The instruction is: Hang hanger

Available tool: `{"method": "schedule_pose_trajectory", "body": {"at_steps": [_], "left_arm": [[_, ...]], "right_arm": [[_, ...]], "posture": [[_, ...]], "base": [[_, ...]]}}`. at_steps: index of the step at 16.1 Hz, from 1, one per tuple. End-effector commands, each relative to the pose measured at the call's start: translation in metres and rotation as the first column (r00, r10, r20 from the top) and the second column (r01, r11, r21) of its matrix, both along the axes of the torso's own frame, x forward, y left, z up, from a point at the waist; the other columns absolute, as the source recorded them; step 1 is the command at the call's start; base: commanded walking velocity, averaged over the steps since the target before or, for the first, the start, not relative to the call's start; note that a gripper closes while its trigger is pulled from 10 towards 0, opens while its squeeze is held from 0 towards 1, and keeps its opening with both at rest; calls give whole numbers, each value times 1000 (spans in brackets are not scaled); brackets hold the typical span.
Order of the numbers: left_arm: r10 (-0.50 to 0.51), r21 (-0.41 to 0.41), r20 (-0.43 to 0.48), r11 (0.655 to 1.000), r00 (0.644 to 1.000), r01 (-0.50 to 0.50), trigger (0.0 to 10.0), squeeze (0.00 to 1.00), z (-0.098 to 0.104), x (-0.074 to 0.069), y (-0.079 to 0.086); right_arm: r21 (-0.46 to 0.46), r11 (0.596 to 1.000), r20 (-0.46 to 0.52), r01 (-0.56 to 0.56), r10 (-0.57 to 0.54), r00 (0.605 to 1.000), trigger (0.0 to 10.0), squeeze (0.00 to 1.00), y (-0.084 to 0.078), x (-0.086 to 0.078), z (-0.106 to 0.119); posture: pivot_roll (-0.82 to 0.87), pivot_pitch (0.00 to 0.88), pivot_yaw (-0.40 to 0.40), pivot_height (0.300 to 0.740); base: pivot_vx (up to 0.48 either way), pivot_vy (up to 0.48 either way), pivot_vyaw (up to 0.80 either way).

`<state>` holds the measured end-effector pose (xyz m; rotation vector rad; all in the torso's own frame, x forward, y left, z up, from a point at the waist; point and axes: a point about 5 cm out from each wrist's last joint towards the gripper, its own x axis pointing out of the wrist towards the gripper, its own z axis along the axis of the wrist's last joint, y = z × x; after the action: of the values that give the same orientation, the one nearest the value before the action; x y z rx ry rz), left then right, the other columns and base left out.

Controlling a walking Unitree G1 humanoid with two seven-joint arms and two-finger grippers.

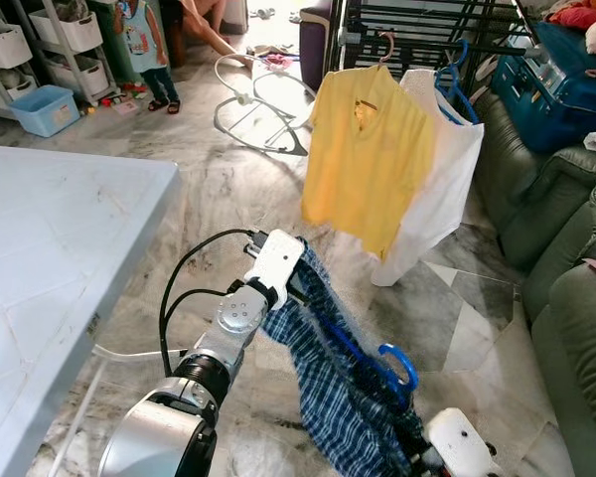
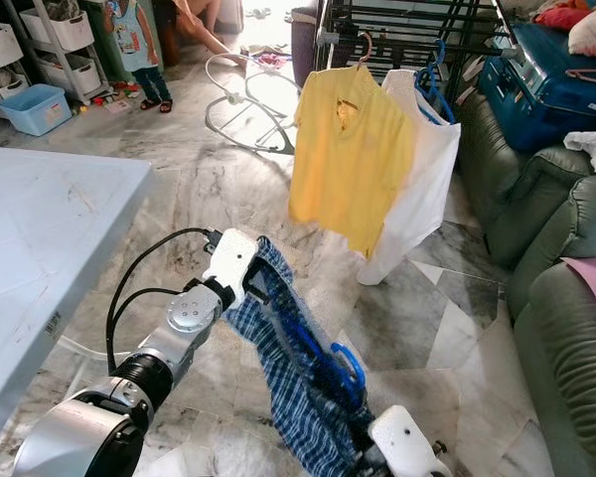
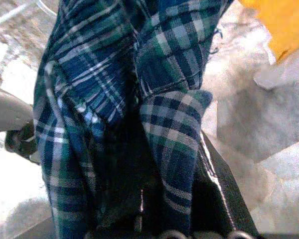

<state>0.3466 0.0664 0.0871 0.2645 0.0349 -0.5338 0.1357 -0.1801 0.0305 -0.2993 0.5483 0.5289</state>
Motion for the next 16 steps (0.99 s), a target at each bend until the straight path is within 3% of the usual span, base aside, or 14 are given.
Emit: {"method": "schedule_pose_trajectory", "body": {"at_steps": [1, 4, 9, 14, 16], "left_arm": [[-14, 28, -27, 999, 1000, 15, 0, 0, -4, -1, 0], [-1, 105, -88, 994, 996, 10, 0, 0, -15, -2, 7], [-9, 126, -146, 992, 989, 28, 0, 0, -24, -6, 5], [-4, 67, -262, 997, 965, 22, 0, 0, -37, -13, 8], [28, 49, -313, 999, 949, -13, 0, 0, -41, -13, 14]], "right_arm": [[-10, 1000, 20, -13, 14, 1000, 10000, 0, -3, -1, 7], [31, 999, 70, -42, 40, 997, 10000, 0, -3, -12, 32], [113, 985, 70, -128, 121, 990, 10000, 0, 3, -27, 56], [169, 977, 37, -132, 127, 991, 10000, 0, 1, -38, 65], [129, 986, 50, -108, 102, 994, 10000, 0, -8, -40, 71]], "posture": [[-22, 45, -4, 740], [-28, 46, -9, 740], [-32, 48, -12, 740], [-37, 49, -11, 740], [-39, 50, -9, 740]], "base": [[0, 0, 0], [0, 0, 0], [0, 0, 0], [0, 0, 0], [0, 0, 0]]}}
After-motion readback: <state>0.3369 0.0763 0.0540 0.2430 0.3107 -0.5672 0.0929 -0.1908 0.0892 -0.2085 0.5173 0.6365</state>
